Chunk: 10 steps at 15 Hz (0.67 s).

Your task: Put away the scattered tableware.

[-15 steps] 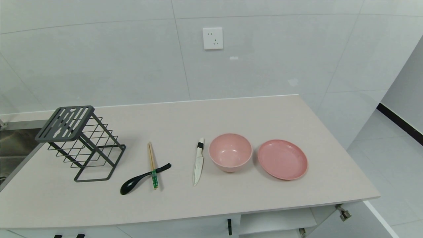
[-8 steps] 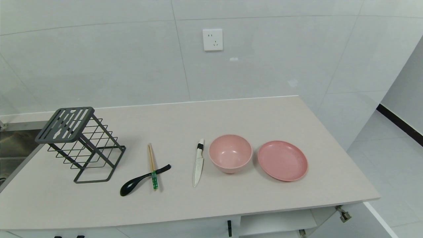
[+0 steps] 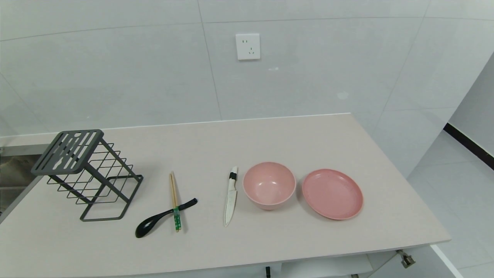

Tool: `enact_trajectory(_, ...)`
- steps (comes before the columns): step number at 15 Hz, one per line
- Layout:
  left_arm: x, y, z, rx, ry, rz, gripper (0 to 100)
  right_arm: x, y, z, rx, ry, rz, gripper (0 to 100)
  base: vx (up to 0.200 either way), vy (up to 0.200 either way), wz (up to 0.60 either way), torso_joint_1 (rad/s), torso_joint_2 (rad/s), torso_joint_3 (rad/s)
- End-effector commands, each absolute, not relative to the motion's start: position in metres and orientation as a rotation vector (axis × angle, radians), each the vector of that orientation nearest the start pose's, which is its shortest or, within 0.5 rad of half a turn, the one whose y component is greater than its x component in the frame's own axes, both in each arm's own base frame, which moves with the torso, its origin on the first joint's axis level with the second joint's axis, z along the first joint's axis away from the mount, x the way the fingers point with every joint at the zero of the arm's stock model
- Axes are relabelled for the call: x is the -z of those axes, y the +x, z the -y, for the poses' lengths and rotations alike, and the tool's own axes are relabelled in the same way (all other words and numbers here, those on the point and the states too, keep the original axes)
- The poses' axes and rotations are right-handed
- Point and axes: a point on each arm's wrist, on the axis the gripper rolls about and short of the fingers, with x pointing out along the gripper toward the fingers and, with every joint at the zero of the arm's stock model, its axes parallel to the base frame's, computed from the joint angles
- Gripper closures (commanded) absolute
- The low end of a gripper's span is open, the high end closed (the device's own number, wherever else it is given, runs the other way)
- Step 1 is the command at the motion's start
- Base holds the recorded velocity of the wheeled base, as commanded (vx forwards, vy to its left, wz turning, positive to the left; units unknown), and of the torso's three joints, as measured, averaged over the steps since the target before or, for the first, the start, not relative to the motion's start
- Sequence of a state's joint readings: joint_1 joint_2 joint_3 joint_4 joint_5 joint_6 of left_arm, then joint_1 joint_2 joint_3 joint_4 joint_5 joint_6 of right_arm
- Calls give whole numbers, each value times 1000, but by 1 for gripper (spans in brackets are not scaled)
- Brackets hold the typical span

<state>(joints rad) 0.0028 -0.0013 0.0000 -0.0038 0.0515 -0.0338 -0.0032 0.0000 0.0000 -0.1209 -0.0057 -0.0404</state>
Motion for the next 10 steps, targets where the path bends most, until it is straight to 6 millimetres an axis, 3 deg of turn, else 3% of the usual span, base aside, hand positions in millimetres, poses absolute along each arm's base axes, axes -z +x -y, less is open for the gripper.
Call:
enact_trajectory(1,-76,-23,-1,-55,-35,7,0,-93,-24,-1,-22,-44,171,0,0,0,0,0,0,0)
enact_trajectory(4,-77,-23,-1,-55,-39,9,0,-102,-22,-5,-235,16,125,0,0,0,0,0,0,0)
enact_trajectory(7,-76,-23,-1,-55,-40,7,0,-129,-2,-5,-308,37,-30,0,0,0,0,0,0,0)
enact_trajectory(10,-76,-23,-1,-55,-40,7,0,-134,21,-8,-384,43,-186,0,0,0,0,0,0,0)
